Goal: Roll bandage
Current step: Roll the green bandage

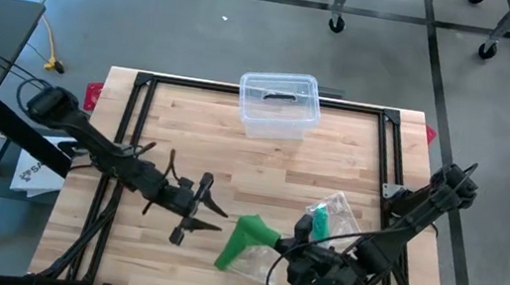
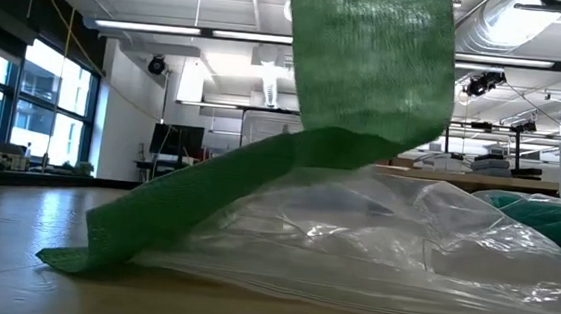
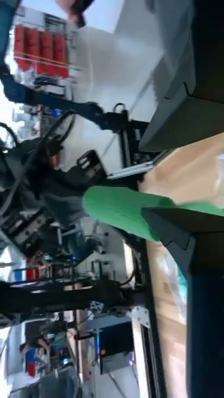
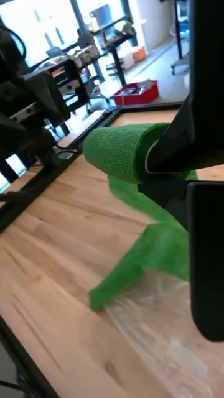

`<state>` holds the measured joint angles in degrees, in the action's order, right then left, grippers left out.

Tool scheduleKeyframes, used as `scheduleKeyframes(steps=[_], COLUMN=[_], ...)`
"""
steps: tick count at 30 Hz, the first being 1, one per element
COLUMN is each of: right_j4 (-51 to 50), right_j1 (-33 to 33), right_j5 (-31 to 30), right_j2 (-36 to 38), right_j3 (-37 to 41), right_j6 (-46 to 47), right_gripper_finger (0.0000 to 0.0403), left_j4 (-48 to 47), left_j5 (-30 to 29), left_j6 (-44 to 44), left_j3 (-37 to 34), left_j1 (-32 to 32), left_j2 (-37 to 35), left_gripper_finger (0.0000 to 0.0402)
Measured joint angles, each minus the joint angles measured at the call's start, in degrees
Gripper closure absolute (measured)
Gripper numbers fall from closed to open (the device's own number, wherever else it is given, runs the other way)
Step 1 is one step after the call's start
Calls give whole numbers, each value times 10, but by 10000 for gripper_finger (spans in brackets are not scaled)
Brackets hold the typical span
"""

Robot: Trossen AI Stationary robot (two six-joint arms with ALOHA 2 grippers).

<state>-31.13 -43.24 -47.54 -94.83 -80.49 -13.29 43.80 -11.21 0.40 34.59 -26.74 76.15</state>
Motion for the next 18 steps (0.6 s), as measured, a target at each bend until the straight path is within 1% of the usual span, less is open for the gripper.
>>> scheduleKeyframes(steps=[2, 5, 7, 9, 12, 15, 18], right_j4=[6, 36, 56, 65, 61, 61, 57], right_j1=[1, 1, 0, 0, -1, -1, -1], right_j5=[-2, -12, -29, -32, -31, -31, -31], right_j2=[-1, -1, -1, -1, -1, -1, -1], right_j3=[0, 0, 0, 0, 0, 0, 0], right_j6=[8, -7, -23, -33, -32, -37, -39], right_gripper_finger=[402, 402, 402, 402, 402, 402, 402], left_j4=[16, 7, 8, 19, 65, 126, 166], left_j5=[-17, -37, -39, -35, -29, -28, -29], left_j6=[-26, -119, -174, -196, -206, -231, -265], left_j3=[0, 0, 0, -1, -1, -1, 0], left_j1=[-7, -8, -2, -2, -2, 2, 12], left_j2=[10, 24, 36, 48, 62, 75, 82], left_gripper_finger=[251, 251, 251, 251, 247, 236, 222])
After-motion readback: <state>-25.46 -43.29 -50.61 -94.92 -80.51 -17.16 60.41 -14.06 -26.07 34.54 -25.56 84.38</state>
